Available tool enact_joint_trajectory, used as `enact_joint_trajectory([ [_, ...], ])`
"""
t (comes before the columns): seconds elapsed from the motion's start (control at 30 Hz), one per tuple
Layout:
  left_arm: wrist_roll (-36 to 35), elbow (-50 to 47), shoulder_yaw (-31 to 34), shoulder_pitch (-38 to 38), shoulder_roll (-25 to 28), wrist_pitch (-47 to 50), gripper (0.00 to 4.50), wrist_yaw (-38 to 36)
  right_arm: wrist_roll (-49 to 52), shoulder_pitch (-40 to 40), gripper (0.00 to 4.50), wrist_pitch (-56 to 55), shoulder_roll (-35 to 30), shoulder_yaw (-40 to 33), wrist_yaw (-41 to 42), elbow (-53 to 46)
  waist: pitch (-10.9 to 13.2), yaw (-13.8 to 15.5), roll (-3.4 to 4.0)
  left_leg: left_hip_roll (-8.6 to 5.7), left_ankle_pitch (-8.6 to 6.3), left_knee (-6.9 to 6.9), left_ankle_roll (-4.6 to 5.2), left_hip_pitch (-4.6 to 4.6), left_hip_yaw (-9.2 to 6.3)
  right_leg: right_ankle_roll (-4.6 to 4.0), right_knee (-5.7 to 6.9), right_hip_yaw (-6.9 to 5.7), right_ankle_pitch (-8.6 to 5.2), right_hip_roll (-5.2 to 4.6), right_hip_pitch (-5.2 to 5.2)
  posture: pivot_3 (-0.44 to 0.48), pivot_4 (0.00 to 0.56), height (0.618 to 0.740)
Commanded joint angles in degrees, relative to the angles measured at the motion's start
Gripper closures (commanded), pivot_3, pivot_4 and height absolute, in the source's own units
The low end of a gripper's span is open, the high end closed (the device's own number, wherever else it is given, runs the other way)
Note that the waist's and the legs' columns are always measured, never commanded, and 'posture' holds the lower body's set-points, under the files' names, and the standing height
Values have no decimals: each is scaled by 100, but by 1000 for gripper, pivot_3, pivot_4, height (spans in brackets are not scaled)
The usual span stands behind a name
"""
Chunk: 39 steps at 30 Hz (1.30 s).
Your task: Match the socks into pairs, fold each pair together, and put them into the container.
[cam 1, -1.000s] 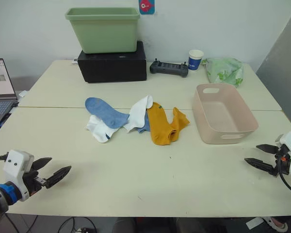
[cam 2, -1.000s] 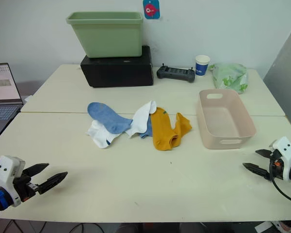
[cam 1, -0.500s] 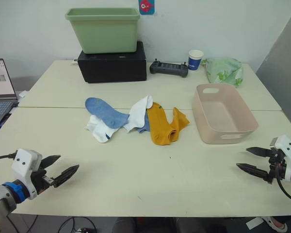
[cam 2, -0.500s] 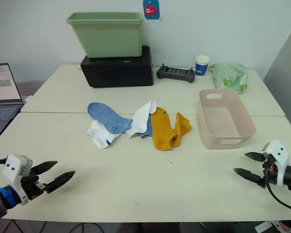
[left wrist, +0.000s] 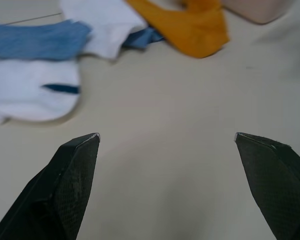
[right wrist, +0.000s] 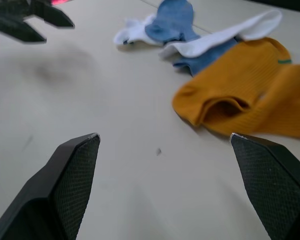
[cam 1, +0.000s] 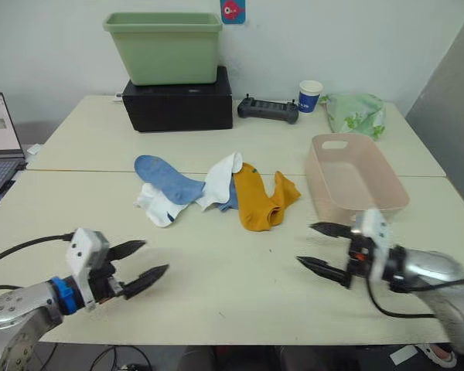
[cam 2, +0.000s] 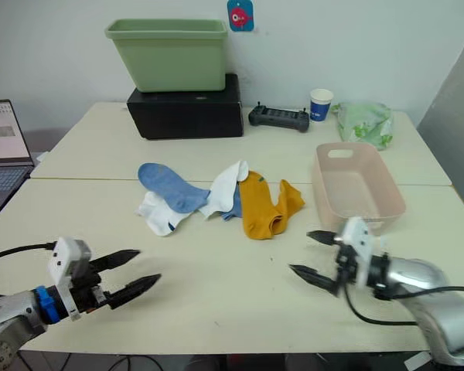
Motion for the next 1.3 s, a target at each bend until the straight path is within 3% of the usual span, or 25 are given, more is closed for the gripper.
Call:
enact_joint_trajectory([
  [0.03,-337,-301,185,44,93,-25,0,-182,-178,-186,26,174,116,176,-398,58,1,15,7,-3,0,-1,0,0,5,0,-1,2,-1,-2,-2,0,150,730],
  [0.3,-437,-305,238,-14,118,-401,0,-445,-778,-804,26,392,929,991,-1063,936,-5,23,-6,0,0,-1,1,-1,4,-6,1,1,-3,0,-6,0,150,730],
  [0.63,-249,-194,-82,-253,86,-454,0,-352,-1174,-1375,26,361,1562,1047,-1555,1526,-5,18,-6,0,0,-4,1,-5,5,-5,0,1,-3,1,-12,0,150,730],
  [0.73,-211,-195,-133,-286,80,-463,0,-310,-1181,-1431,26,442,1583,994,-1590,1506,-5,15,-6,0,0,-6,1,-8,5,-5,0,1,-3,1,-18,0,150,730],
  [0.87,-196,-239,-123,-279,78,-449,0,-229,-808,-1344,913,997,1322,752,-1458,898,-4,22,-5,-1,0,-6,1,-10,6,-5,0,2,-3,-1,-18,0,150,730],
  [1.03,-199,-279,-169,-316,85,-431,0,-166,-719,-1158,913,1263,1100,769,-1384,678,-4,15,-5,1,0,-7,1,-8,4,-5,1,1,-3,1,-18,0,150,730],
  [1.3,-183,-227,-399,-541,91,-401,0,-74,-938,-1296,913,1176,1411,758,-1752,991,-4,6,-6,1,0,-7,1,-8,9,-5,1,5,-3,1,-20,0,150,730],
])
